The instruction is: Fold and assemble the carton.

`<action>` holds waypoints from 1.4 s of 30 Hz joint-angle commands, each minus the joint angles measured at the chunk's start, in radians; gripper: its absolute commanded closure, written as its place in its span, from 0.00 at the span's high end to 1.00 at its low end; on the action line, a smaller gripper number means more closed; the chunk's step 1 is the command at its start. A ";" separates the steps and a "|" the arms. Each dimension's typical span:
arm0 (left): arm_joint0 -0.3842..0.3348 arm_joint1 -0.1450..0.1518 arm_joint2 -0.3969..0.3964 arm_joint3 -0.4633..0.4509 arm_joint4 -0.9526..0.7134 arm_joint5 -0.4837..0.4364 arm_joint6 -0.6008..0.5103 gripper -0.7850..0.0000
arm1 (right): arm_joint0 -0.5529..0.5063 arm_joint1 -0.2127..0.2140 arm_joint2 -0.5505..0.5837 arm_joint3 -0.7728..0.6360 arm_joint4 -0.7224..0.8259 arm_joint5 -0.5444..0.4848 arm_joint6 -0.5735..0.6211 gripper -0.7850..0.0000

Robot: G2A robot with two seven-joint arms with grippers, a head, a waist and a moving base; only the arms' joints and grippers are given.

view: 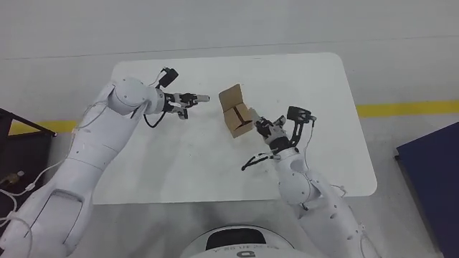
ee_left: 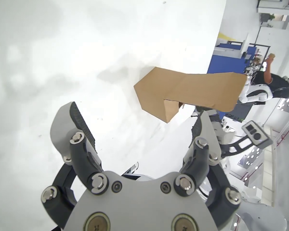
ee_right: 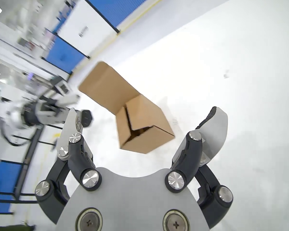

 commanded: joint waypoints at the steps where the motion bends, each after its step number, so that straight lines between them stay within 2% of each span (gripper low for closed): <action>1: -0.036 -0.023 0.042 0.057 -0.011 -0.002 0.002 1.00 | -0.024 -0.005 0.007 0.008 0.123 -0.082 -0.064 1.00; 7: -0.130 -0.104 0.136 0.214 -0.086 -0.022 0.042 1.00 | -0.007 -0.022 -0.023 0.085 0.310 -0.179 -0.050 1.00; 10: -0.165 -0.140 0.172 0.274 -0.111 -0.035 0.037 1.00 | 0.038 -0.032 -0.044 0.167 0.337 -0.207 -0.067 1.00; 13: -0.188 -0.171 0.209 0.321 -0.116 -0.052 0.012 1.00 | 0.081 -0.046 -0.056 0.271 0.401 -0.287 -0.111 1.00; 17: -0.205 -0.199 0.238 0.371 -0.112 -0.084 -0.005 1.00 | 0.128 -0.060 -0.074 0.359 0.486 -0.390 -0.098 1.00; 20: -0.202 -0.207 0.245 0.393 -0.105 -0.106 -0.013 1.00 | 0.158 -0.067 -0.081 0.396 0.518 -0.426 -0.071 1.00; 24: -0.176 -0.197 0.230 0.390 -0.102 -0.136 -0.026 1.00 | 0.189 -0.075 -0.086 0.430 0.548 -0.450 -0.054 1.00; 30: -0.118 -0.155 0.186 0.319 -0.071 -0.135 -0.043 1.00 | 0.230 -0.082 -0.094 0.470 0.583 -0.489 0.031 1.00; 37: -0.017 -0.090 0.099 0.131 -0.030 -0.050 -0.035 1.00 | 0.281 -0.090 -0.111 0.508 0.616 -0.523 0.139 1.00; 42: 0.083 -0.025 -0.021 -0.018 0.012 0.035 -0.011 1.00 | 0.297 -0.095 -0.116 0.517 0.599 -0.521 0.146 1.00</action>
